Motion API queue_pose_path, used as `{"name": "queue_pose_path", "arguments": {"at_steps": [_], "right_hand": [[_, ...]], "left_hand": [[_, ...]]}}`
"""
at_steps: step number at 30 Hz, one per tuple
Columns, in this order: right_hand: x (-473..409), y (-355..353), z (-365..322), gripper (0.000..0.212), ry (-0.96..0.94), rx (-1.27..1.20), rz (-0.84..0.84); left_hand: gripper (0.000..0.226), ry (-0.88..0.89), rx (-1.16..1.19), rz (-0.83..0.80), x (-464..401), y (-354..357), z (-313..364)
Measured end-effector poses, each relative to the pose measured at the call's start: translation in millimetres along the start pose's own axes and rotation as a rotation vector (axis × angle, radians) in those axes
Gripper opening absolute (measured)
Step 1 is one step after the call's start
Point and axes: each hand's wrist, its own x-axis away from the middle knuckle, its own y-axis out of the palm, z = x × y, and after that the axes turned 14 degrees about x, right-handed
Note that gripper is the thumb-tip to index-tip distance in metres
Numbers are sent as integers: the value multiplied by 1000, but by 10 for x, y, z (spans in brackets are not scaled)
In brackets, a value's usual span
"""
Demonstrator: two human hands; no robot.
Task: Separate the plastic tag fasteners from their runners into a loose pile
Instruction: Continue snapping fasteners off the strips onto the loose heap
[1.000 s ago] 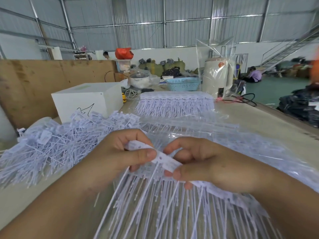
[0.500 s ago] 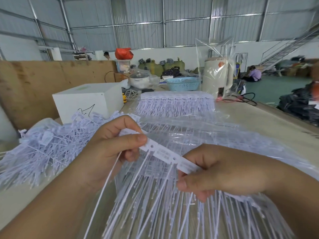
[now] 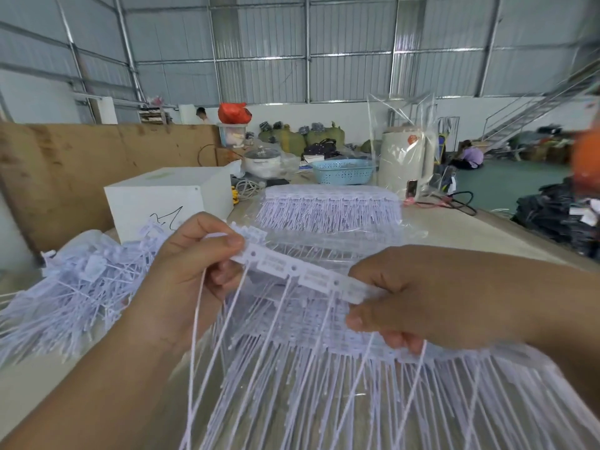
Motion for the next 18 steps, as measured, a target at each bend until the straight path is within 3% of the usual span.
{"name": "queue_pose_path", "arguments": {"at_steps": [3, 6, 10, 16, 18], "right_hand": [[7, 5, -66, 31, 46, 163, 104], [-5, 22, -94, 33, 51, 168, 141], [-3, 71, -79, 29, 57, 39, 169], [46, 273, -126, 35, -57, -10, 553], [64, 316, -121, 31, -76, 28, 568]], "left_hand": [[22, -11, -145, 85, -19, -22, -76], [19, -54, -230, 128, -10, -30, -145], [9, -88, -73, 117, -6, 17, -160], [10, -127, 47, 166, -22, 44, -149], [11, -128, 56, 194, -31, 41, -143]]}}
